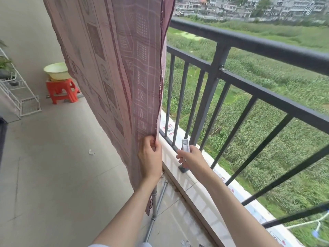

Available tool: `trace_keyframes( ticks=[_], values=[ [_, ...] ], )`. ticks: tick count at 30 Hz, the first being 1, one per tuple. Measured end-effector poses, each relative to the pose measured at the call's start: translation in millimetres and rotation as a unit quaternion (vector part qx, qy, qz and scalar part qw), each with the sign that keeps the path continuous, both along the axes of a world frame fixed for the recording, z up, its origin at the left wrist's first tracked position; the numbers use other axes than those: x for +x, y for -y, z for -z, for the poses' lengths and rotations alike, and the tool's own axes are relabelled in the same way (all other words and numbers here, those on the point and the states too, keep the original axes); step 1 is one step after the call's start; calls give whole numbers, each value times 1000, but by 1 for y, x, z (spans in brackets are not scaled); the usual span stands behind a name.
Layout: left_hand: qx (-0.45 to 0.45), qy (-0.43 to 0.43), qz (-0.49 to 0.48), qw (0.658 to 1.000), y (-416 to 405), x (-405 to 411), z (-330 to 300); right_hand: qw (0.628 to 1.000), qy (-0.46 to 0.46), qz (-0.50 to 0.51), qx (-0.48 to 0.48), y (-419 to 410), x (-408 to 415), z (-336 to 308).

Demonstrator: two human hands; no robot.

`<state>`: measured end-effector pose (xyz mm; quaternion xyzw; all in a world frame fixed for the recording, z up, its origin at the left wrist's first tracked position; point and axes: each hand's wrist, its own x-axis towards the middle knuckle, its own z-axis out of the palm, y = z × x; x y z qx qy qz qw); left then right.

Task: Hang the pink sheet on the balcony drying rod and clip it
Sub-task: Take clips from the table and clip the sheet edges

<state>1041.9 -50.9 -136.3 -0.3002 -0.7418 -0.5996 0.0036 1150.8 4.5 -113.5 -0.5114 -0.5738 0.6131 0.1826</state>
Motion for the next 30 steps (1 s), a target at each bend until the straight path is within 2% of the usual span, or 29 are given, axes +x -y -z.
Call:
trace_keyframes(
  ticks=[6, 9, 12, 14, 16, 21, 30],
  values=[
    [9, 12, 11, 1000, 0, 0, 2, 990, -121, 32, -69, 3, 14, 2],
    [23, 3, 22, 1000, 2, -4, 6, 992, -124, 14, -29, 7, 17, 0],
    [27, -12, 33, 999, 2, -7, 11, 990, -129, 42, 38, 15, 15, -5],
    [25, -26, 39, 999, 2, -8, 13, 986, -73, 59, 138, 18, 12, -5],
    [22, -30, 42, 998, 2, -8, 13, 973, -11, 35, 227, 19, 9, -3],
    [17, -37, 50, 998, 5, -9, 13, 952, 60, -45, 297, 26, 2, -10],
    [16, -16, 61, 998, 10, -6, 11, 888, 130, -84, 432, 38, -11, -24]
  ],
)
